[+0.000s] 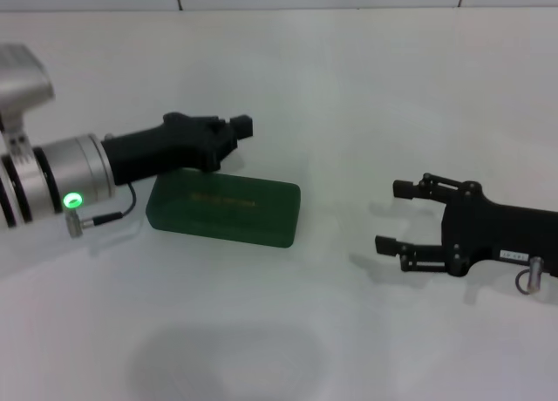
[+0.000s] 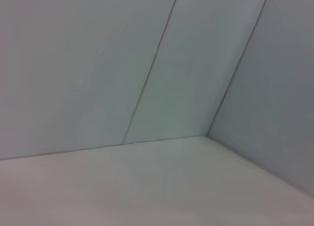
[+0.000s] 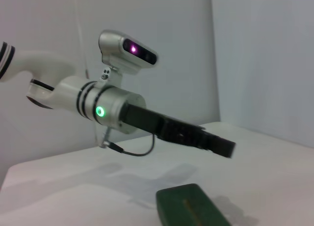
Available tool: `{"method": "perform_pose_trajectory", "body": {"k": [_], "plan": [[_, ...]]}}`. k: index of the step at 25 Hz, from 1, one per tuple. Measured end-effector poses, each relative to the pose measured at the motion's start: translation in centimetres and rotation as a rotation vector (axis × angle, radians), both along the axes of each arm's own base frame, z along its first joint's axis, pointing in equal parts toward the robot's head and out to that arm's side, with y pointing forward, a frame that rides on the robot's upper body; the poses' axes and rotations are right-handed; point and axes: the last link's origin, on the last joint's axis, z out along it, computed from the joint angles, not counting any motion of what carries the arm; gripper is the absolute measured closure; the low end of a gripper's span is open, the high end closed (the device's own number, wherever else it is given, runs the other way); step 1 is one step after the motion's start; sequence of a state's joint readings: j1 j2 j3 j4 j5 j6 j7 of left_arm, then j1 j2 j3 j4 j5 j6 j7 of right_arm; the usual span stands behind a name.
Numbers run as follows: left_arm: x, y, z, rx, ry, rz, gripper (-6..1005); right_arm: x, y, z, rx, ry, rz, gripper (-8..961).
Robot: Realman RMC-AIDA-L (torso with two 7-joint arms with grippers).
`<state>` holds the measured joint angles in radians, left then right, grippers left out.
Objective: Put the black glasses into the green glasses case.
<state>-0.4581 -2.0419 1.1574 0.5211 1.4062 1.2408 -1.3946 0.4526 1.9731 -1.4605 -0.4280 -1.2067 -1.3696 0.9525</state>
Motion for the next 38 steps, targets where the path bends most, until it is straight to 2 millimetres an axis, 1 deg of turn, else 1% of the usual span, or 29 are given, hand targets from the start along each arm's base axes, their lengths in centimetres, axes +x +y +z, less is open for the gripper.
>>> {"method": "perform_pose_trajectory", "body": {"k": [2,5,9,10,11,14,19,24,27,29,31,35,38], "plan": [[0.4,0.5,0.8,-0.033,-0.031,0.018,939,0.1,0.2,0.3,0.009,0.007,-0.016,113],[0.5,1.1,1.9,-0.040,-0.036,0.033,935,0.2,0.4,0.5,0.020,0.010,-0.027,113],[-0.1,1.4,3.1,-0.010,-0.029,0.047,928,0.5,0.4,0.8,0.020,0.010,-0.043,113],[-0.1,1.4,3.1,-0.010,-0.029,0.047,927,0.5,0.4,0.9,0.020,0.010,-0.046,113],[-0.9,1.2,4.1,0.023,-0.018,0.054,925,0.6,0.4,0.9,0.020,0.010,-0.050,113],[-1.3,0.6,5.0,0.046,-0.010,0.037,820,0.8,0.3,1.3,0.025,0.018,-0.055,113],[-1.9,-2.3,6.6,0.047,0.024,-0.093,663,1.2,0.1,2.6,0.047,0.059,-0.060,113],[-3.8,-4.9,8.2,0.040,0.045,-0.112,519,1.4,-0.6,3.6,0.037,0.080,-0.035,113],[-5.0,-6.9,9.0,0.029,0.071,-0.128,383,1.6,-1.2,3.7,0.023,0.079,-0.011,113],[-5.5,-8.1,9.0,0.023,0.084,-0.145,292,1.8,-2.1,3.5,0.011,0.066,0.026,113],[-6.2,-9.5,8.8,0.020,0.101,-0.151,236,1.8,-2.9,3.0,-0.003,0.059,0.060,113],[-7.6,-11.3,8.2,0.022,0.121,-0.117,125,1.9,-4.3,1.5,-0.051,0.040,0.088,113],[-8.6,-12.3,8.1,0.039,0.128,-0.086,125,1.8,-5.0,0.5,-0.085,0.032,0.095,113]]}}
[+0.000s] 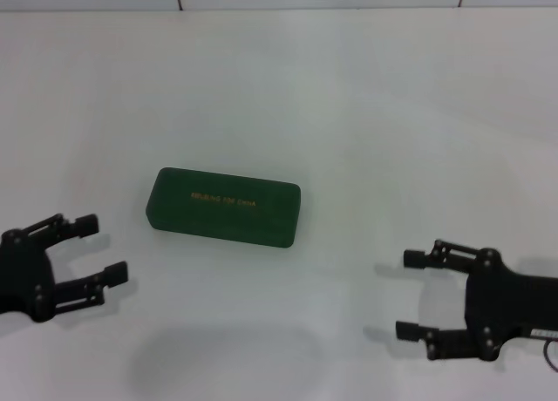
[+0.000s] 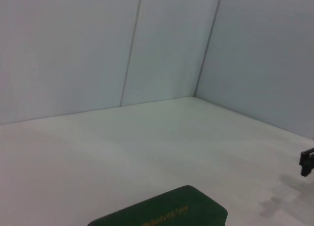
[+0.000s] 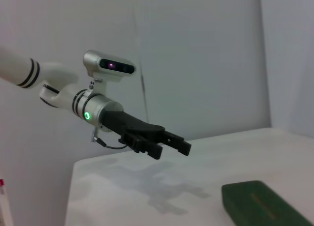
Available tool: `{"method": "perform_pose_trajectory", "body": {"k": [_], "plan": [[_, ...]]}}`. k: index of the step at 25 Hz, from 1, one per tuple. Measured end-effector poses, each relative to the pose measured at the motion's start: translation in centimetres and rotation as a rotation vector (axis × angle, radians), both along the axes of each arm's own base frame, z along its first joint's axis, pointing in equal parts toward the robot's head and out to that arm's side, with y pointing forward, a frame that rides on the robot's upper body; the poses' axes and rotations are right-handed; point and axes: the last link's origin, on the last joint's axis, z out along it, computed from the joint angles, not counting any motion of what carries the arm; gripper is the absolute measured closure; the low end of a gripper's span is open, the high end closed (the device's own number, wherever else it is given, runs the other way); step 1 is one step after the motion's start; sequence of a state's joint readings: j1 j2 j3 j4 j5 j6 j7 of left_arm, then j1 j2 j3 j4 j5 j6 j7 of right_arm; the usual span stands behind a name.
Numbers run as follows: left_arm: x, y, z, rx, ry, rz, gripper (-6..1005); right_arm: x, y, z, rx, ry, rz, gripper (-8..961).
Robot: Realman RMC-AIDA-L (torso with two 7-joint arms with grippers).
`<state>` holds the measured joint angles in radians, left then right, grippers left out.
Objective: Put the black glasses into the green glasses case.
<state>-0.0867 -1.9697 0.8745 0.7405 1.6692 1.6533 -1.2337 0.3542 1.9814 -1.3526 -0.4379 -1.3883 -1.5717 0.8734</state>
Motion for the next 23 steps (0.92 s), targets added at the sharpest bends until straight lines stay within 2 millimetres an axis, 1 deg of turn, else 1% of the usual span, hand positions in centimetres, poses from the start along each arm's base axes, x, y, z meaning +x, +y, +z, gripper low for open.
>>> {"method": "perform_pose_trajectory", "body": {"k": [4,8,13,15,19,23], "plan": [[-0.4,-1.2,0.1,0.011,-0.012,0.004,124,0.2,-0.6,-0.5,-0.014,0.004,-0.012,113],[-0.1,-1.8,0.3,-0.014,-0.035,-0.016,124,0.5,-0.9,-0.4,-0.009,0.006,-0.025,113],[-0.1,-2.1,-0.1,-0.074,-0.018,-0.027,125,0.6,-0.7,0.1,0.002,-0.002,-0.022,113],[0.0,-2.1,-0.2,-0.090,-0.021,-0.030,126,0.7,-0.4,0.2,0.009,-0.009,-0.022,113],[0.4,-2.0,0.0,-0.117,-0.034,-0.043,128,1.1,0.5,1.1,0.028,-0.052,-0.002,113],[0.8,-1.4,0.3,-0.180,-0.029,-0.045,129,0.7,2.2,2.4,0.016,-0.100,0.042,113]]}}
